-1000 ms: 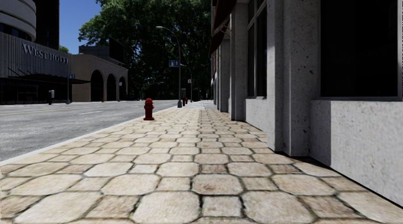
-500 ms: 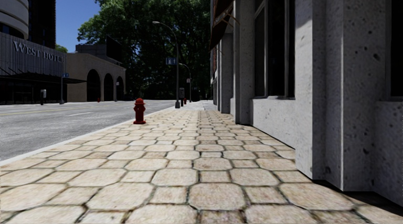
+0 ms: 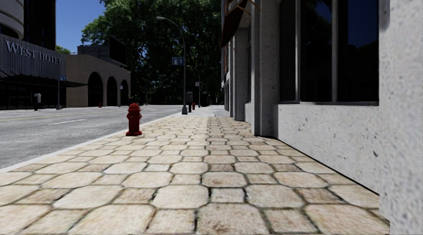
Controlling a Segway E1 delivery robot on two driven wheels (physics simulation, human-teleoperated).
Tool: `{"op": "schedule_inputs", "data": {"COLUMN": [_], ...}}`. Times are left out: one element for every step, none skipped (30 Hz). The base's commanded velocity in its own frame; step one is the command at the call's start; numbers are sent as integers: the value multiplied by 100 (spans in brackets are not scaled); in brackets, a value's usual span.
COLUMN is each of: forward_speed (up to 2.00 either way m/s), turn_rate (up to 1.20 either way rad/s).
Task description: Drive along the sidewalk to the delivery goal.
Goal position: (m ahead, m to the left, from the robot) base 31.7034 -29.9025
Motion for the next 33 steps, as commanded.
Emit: {"op": "schedule_inputs", "data": {"forward_speed": [200,200,200,200,200,200,200,200,200,200,200,200,200,200,200,200,200,200,200,200,200,200,200,200,200,200,200,200,200,200,200,200,200], "turn_rate": [0,0,0,0,0,0,0,0,0,0,0,0,0,0,0,0,0,0,0,0,0,0,0,0,0,0,0,0,0,0,0,0,0]}}
